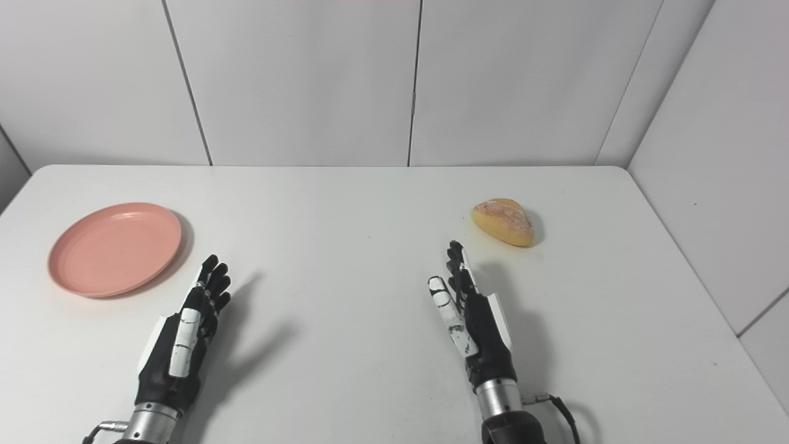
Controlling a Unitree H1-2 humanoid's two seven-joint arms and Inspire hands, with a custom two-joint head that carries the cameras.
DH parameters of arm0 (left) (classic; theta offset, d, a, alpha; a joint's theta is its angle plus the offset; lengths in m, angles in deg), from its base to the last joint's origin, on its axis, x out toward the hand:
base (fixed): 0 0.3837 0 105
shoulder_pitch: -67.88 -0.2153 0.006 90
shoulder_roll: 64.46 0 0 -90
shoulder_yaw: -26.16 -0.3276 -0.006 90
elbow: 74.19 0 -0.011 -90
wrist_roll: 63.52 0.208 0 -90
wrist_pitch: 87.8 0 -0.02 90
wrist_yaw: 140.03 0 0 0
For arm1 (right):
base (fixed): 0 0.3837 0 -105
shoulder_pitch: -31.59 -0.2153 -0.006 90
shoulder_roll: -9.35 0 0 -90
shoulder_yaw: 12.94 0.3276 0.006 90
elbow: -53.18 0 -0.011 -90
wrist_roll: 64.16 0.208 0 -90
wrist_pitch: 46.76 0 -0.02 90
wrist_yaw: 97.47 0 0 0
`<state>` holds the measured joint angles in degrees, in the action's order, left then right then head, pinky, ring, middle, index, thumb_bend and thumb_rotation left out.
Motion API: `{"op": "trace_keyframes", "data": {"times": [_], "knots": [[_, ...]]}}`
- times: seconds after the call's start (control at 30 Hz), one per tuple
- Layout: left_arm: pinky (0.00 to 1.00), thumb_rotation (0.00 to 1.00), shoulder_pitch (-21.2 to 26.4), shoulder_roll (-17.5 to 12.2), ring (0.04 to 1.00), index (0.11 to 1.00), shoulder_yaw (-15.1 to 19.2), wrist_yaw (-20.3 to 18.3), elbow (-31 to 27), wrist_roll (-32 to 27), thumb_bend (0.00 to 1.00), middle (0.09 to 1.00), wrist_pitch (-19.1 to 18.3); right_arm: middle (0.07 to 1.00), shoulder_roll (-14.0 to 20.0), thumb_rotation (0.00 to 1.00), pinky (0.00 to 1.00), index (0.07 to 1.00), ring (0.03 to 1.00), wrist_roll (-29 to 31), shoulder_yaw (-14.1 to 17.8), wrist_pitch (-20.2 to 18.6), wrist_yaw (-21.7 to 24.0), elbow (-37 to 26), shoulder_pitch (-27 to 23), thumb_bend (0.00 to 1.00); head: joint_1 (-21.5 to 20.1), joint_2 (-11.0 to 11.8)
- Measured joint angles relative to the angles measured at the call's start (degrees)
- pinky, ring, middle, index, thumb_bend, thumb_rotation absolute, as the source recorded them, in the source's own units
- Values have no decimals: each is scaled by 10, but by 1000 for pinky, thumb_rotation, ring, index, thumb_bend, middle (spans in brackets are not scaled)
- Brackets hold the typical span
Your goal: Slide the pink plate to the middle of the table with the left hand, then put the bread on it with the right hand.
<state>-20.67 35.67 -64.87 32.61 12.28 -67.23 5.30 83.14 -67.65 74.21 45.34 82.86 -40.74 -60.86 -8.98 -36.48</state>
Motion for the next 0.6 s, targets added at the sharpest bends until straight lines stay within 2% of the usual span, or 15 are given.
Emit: {"op": "trace_keyframes", "data": {"times": [0.07,0.1,0.13,0.17,0.2,0.23,0.27,0.3,0.37,0.43,0.57,0.6], "knots": [[1000,1000,0,0,1000,1000,0,0,0,0,678,1000,0,1000,0,882,1000,1000,1000,0,0,0,0,0,0,651,0,0],[1000,1000,0,1,1000,1000,-1,0,0,2,682,1000,1,1000,1,872,1000,1000,1000,2,1,0,1,0,0,655,61,15],[1000,1000,0,3,1000,1000,-4,1,1,4,684,1000,2,1000,4,855,1000,1000,1000,8,2,0,3,0,1,645,99,25],[1000,1000,0,5,1000,1000,-7,3,2,13,685,1000,5,1000,5,846,1000,1000,1000,19,5,0,7,-1,2,639,99,26],[1000,1000,1,8,1000,1000,-8,7,3,18,680,1000,10,1000,9,844,1000,1000,1000,30,8,0,13,-1,5,640,152,43],[1000,1000,1,14,1000,1000,-10,12,4,27,680,1000,18,1000,17,844,1000,1000,1000,38,11,0,19,-1,9,640,153,43],[1000,1000,0,17,1000,1000,-12,15,5,31,687,1000,25,1000,22,860,1000,1000,1000,42,14,0,23,-1,11,636,200,59],[1000,1000,0,21,1000,1000,-16,20,7,40,697,1000,31,1000,29,873,1000,1000,1000,49,18,2,26,0,14,625,221,63],[1000,1000,1,30,1000,1000,-21,27,11,53,705,1000,44,1000,44,884,1000,1000,1000,58,25,13,34,10,18,617,222,63],[1000,1000,1,41,1000,1000,-25,33,15,63,698,1000,50,1000,56,909,1000,1000,1000,68,30,18,41,20,19,620,278,81],[1000,1000,2,77,1000,1000,-30,52,18,65,681,1000,50,1000,62,908,1000,1000,1000,82,42,25,44,24,19,598,292,91],[1000,1000,2,84,1000,1000,-34,54,20,65,694,1000,49,1000,62,934,1000,1000,1000,85,43,25,45,24,19,563,301,104]]}}
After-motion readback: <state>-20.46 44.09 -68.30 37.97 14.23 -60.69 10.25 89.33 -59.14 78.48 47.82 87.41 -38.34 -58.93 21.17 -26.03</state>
